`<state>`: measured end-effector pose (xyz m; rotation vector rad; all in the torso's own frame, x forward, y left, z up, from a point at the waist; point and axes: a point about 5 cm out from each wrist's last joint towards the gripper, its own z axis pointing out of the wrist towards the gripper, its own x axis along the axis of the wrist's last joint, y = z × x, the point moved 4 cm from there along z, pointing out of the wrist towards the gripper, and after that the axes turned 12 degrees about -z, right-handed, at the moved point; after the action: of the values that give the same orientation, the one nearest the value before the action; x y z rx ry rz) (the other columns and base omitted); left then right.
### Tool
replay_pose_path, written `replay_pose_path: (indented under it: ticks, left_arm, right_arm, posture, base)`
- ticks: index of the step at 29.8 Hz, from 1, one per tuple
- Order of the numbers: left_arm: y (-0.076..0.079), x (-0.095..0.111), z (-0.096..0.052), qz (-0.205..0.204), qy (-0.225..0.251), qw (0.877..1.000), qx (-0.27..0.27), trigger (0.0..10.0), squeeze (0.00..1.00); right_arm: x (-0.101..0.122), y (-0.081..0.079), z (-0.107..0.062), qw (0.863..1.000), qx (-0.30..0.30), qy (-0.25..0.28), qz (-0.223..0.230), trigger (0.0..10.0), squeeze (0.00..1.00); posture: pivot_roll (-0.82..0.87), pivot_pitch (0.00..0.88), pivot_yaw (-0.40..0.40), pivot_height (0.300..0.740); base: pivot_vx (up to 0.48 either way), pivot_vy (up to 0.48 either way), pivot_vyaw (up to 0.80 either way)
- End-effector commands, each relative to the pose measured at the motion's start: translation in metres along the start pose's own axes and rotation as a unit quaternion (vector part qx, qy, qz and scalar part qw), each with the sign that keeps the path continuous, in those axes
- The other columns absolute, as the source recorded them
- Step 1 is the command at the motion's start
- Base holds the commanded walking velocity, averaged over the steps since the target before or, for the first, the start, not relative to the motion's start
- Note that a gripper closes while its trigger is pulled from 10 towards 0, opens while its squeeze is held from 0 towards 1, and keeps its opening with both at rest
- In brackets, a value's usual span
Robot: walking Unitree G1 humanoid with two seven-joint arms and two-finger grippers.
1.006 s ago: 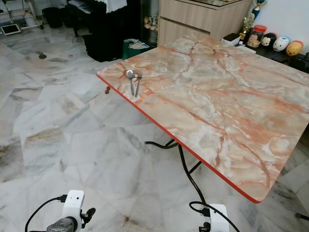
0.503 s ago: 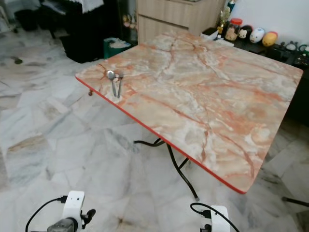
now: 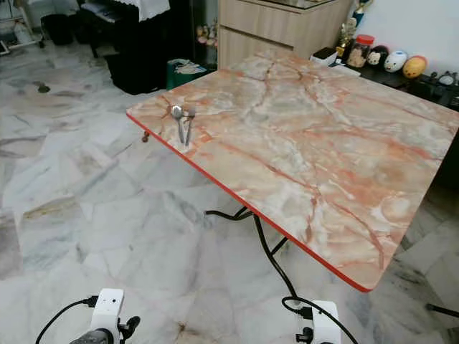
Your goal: Setting the table
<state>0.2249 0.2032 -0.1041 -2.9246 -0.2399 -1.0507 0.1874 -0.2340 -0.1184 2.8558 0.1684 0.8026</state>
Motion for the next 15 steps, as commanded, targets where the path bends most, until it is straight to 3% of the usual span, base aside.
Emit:
replay_pose_path:
  ticks: [1,12,15]
  left_arm:
    - [-0.0049,-0.0079,-0.0012,0.007,-0.016,1.000,0.007,10.0,0.00]
    - [-0.0058,-0.0113,-0.0018,0.004,-0.022,1.000,0.010,10.0,0.00]
    - [-0.0056,-0.0112,-0.0018,0.004,-0.022,1.000,0.010,10.0,0.00]
  right_arm:
    - [-0.0006,0.0020,-0.0003,1.000,-0.002,0.001,0.004,10.0,0.00]
    - [-0.0010,0.0019,-0.0003,1.000,-0.003,0.000,0.004,10.0,0.00]
    - [-0.0012,0.0018,-0.0003,1.000,-0.003,0.000,0.005,10.0,0.00]
  posture:
    - [0.08,0.000,-0.033,0.740]
    - [0.08,0.000,-0.033,0.740]
    - [0.08,0.000,-0.032,0.740]
  base:
    - [0.000,0.000,0.00]
    - [0.000,0.049,0.00]
    - [0.000,0.271,0.00]
